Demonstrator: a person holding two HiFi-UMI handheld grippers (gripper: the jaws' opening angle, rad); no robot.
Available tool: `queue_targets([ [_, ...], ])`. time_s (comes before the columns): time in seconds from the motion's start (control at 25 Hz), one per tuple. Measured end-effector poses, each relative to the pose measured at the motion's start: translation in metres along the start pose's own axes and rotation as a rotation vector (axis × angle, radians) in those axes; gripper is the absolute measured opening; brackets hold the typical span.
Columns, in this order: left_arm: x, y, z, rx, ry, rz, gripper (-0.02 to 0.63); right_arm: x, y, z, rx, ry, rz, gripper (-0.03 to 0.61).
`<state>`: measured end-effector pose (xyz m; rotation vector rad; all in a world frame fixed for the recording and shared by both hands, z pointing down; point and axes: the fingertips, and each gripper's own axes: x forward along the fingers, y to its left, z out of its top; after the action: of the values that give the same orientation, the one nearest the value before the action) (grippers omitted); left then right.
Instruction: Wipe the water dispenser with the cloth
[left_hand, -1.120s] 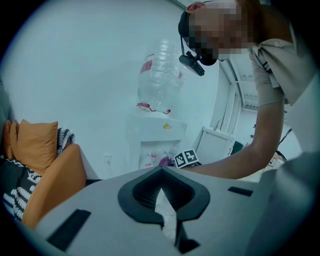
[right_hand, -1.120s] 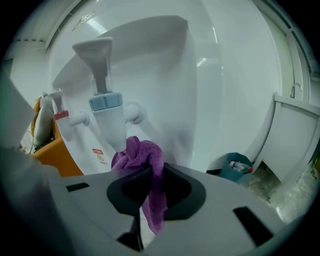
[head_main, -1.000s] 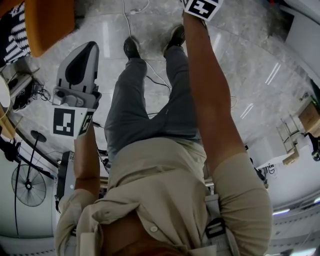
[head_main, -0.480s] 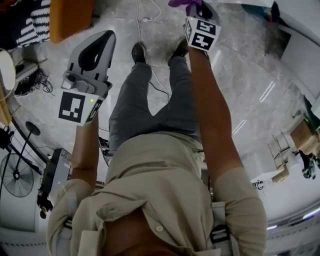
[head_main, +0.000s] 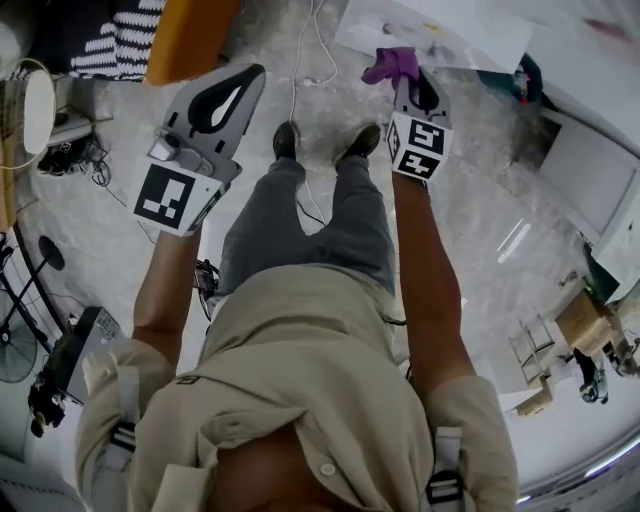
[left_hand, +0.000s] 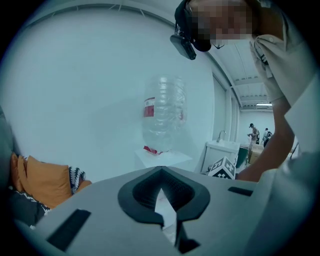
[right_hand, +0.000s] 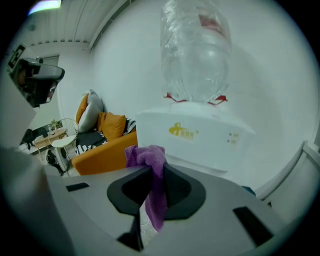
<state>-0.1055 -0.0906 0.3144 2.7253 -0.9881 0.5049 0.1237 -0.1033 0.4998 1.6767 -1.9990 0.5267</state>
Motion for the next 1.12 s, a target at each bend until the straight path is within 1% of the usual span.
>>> queue_targets([
  [0.16, -0.018, 0.006, 0.030, 0.000, 0.001, 0.011, 0.015, -0.038, 0.000, 0.056, -0.002, -0.070, -0.003, 0.061],
  [0.32, -0.044, 0.017, 0.060, 0.004, -0.036, 0.039, 0.015, -0.081, 0.013, 0.109, -0.028, -0.140, 0.010, 0.061],
  [0.48, -0.074, 0.025, 0.085, 0.017, -0.074, 0.061, 0.015, -0.130, 0.031, 0.162, -0.064, -0.214, 0.038, 0.061],
  [0.64, -0.100, 0.026, 0.103, 0.026, -0.104, 0.080, 0.015, -0.178, 0.046, 0.210, -0.093, -0.289, 0.079, 0.061],
  [0.84, -0.128, 0.021, 0.114, 0.023, -0.120, 0.089, 0.015, -0.225, 0.063, 0.252, -0.135, -0.338, 0.123, 0.056],
  [1.0, -0.144, 0.017, 0.125, 0.026, -0.135, 0.083, 0.015, -0.256, 0.070, 0.274, -0.125, -0.380, 0.130, 0.055],
  [1.12, -0.153, 0.016, 0.137, 0.038, -0.159, 0.077, 0.015, -0.276, 0.076, 0.289, -0.139, -0.409, 0.132, 0.055],
])
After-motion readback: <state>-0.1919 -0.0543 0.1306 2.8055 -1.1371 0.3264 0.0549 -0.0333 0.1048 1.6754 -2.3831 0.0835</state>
